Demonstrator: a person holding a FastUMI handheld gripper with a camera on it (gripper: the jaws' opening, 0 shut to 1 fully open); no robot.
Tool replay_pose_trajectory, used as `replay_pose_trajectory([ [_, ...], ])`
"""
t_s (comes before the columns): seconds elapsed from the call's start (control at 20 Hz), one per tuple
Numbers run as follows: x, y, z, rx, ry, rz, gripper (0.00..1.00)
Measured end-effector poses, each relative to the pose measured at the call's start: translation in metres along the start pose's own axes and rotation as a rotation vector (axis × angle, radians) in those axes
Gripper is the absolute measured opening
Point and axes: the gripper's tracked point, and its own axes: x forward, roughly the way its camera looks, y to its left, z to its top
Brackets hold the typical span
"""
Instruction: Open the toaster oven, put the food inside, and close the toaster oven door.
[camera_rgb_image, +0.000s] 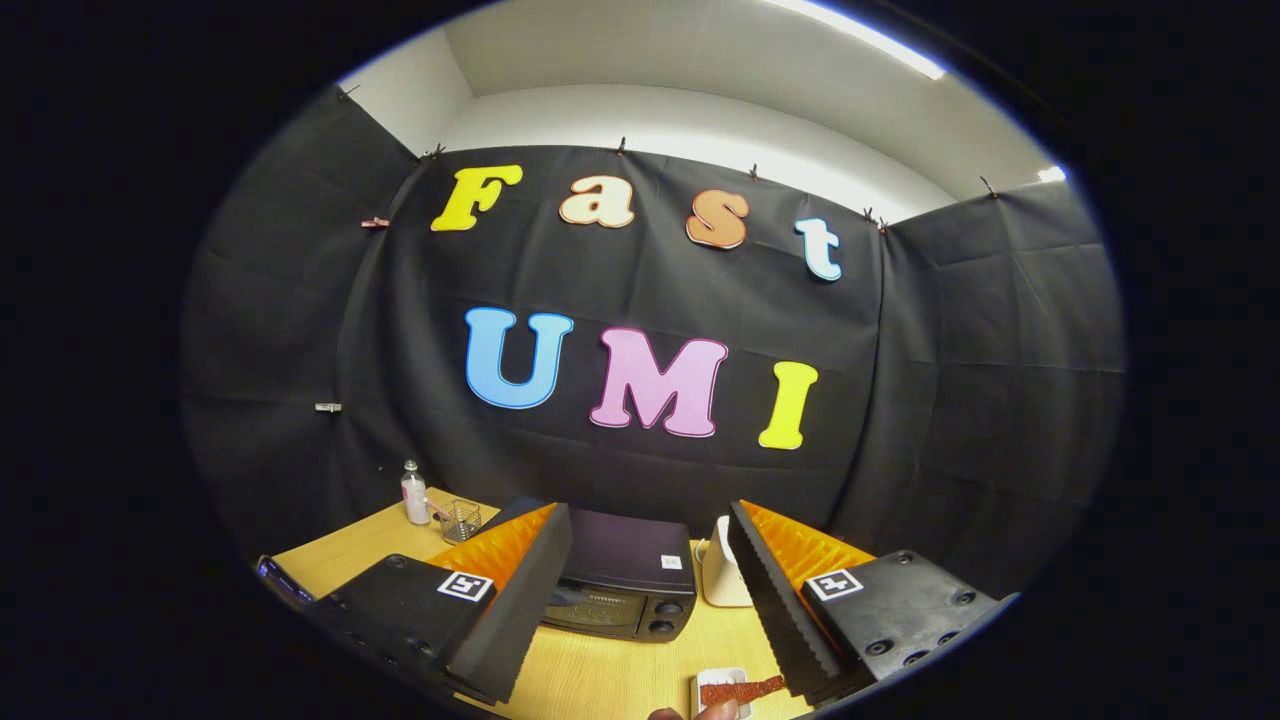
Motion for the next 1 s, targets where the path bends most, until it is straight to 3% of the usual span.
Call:
replay_pose_trajectory([
  [0.55, 0.011, 0.014, -0.009, 0.015, 0.02, 0.024, 0.97],
  [1.0, 0.068, 0.049, -0.068, 0.07, 0.123, 0.04, 0.97],
])
